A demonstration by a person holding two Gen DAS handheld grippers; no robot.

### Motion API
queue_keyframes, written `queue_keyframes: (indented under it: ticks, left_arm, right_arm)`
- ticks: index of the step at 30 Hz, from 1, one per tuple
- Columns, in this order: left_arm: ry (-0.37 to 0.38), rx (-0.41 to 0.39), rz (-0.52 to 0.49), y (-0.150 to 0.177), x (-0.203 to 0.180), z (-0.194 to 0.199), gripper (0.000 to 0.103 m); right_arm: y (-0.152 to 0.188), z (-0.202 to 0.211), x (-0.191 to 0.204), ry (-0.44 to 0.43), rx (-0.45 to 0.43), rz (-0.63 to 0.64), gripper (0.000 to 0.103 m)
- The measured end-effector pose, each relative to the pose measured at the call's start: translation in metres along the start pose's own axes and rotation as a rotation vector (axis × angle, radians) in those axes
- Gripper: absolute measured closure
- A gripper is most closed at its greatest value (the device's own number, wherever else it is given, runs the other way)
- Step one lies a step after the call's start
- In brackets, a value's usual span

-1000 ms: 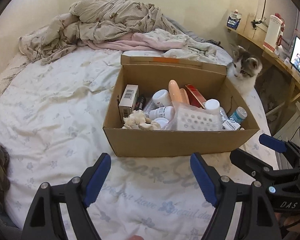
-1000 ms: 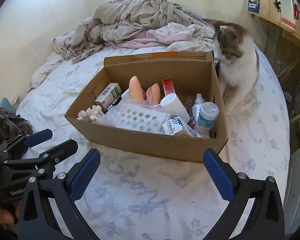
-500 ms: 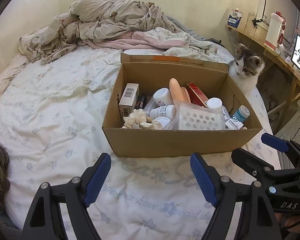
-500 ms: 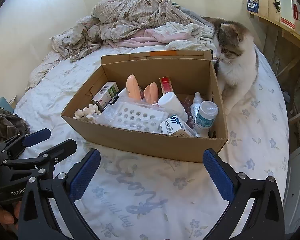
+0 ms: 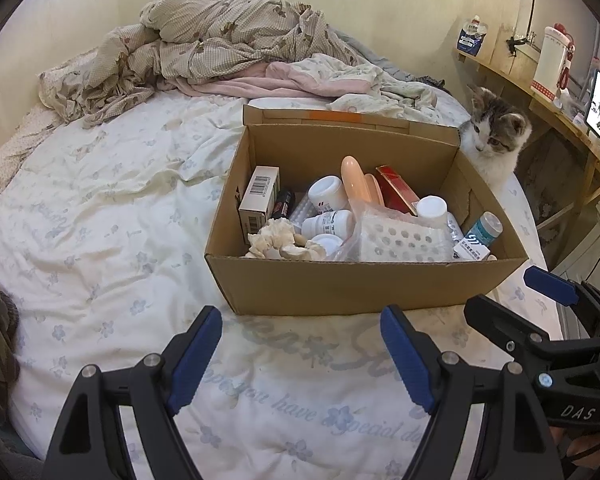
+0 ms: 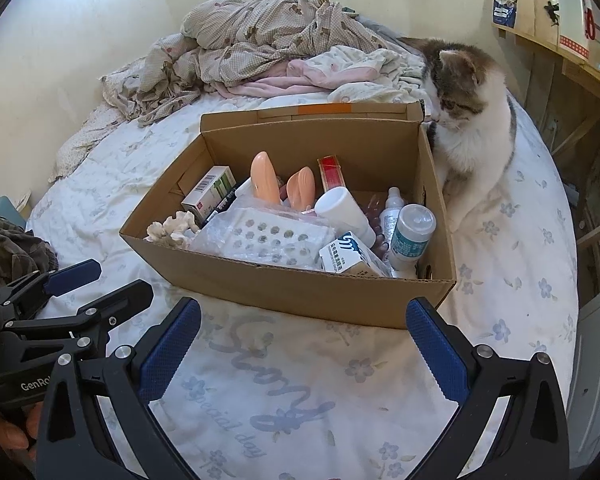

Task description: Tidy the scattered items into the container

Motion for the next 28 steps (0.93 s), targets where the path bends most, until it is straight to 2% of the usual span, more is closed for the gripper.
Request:
queue_keyframes:
  ticks: [12, 28]
  left_arm:
    - [-0.018, -0.017, -0.005, 0.0, 0.001, 0.005, 0.021]
    - [0.003, -0.008, 0.001, 0.0004, 0.0013, 0.005, 0.021]
  right_arm:
    - [0.0006, -0.0005, 0.0013, -0.004, -0.001, -0.006, 0.0]
    - [0.002, 0.0014, 0.0037, -0.005, -0.003, -0.005, 0.0]
Point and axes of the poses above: each gripper's, at about its wrist camera, not at the fingertips, and z roughly against the way its jaws point, x to its left, y to its underside, the point moved 1 cm from there along -z, roughly the way its jaws point, and after that the axes turned 12 degrees about -y, right-handed, at the moved point
